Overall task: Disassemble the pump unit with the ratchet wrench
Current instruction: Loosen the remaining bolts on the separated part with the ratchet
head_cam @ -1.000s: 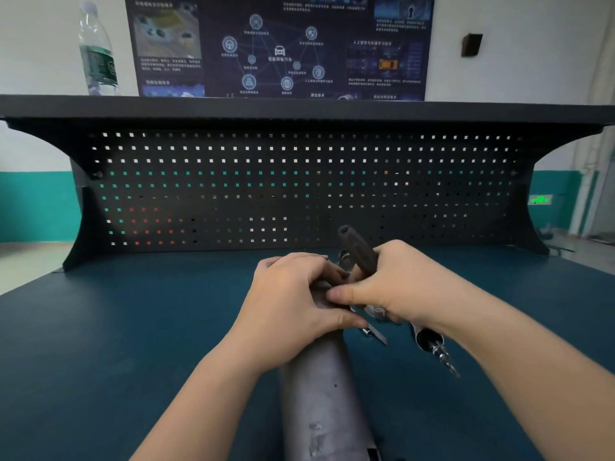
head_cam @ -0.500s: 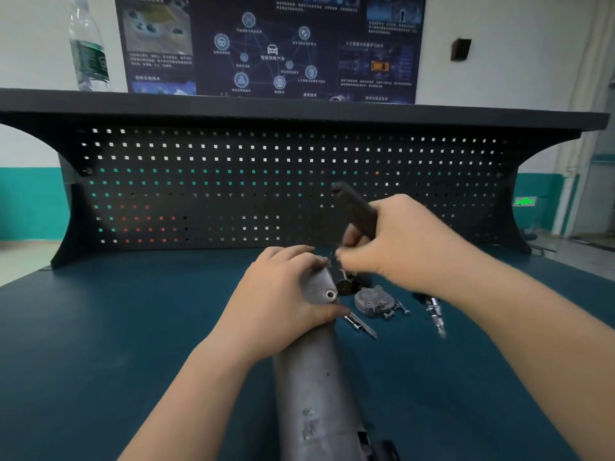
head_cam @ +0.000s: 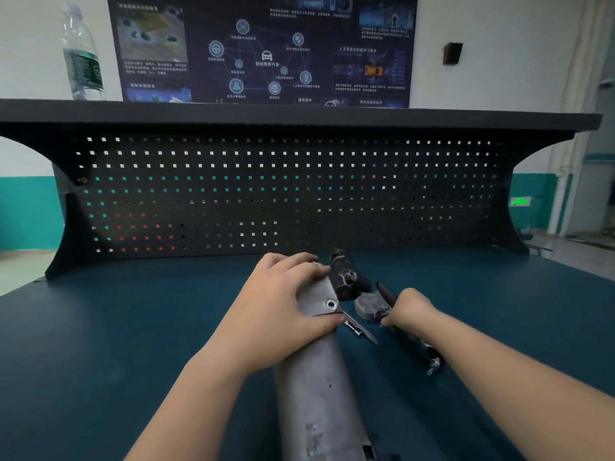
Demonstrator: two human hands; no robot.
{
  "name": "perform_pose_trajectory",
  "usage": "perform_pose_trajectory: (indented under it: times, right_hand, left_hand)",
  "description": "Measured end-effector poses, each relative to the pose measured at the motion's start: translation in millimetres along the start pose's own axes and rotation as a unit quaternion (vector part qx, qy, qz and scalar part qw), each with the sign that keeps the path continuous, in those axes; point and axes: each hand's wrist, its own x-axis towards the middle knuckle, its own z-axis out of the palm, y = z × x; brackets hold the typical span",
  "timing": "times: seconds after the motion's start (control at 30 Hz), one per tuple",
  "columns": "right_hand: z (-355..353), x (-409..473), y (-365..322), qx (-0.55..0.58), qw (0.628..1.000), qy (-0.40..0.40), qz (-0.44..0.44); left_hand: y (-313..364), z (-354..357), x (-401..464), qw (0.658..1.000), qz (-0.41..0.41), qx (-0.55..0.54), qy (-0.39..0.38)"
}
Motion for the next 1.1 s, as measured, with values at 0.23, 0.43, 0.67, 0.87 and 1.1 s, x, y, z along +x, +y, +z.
perform_pose_trajectory:
  times: [0.23,0.43,0.67,0.87,1.1]
  right_hand:
    - [14.7,4.9,-10.1,0.068,0.997,0.012,-0.029]
    - [29.0,-7.3,-16.5,0.082,0.987,0.084,-0.114]
    - [47.0,-12.5,0.4,0.038,0.946,0.097,-0.307]
    - [47.9,-24.3,26.1,-0.069,0.838,0.0,-0.541]
    - [35.3,-6.7,45.6,-0.11,0.837,0.016,-0.536]
  left_hand:
    - [1.3,0.5,-1.4,1.0,0.0,-0.012,0.013]
    - [3.3,0.5,-1.4,1.0,0.002,-0.01,0.021]
    - [3.2,-1.2,-3.4,1.0,0.002,-0.016,0.025]
    - [2.3,-0.1,-2.2,1.0,0.001,-0.015,0.023]
    - [1.8,0.5,-1.7,1.0,0.001,-0.011,0.021]
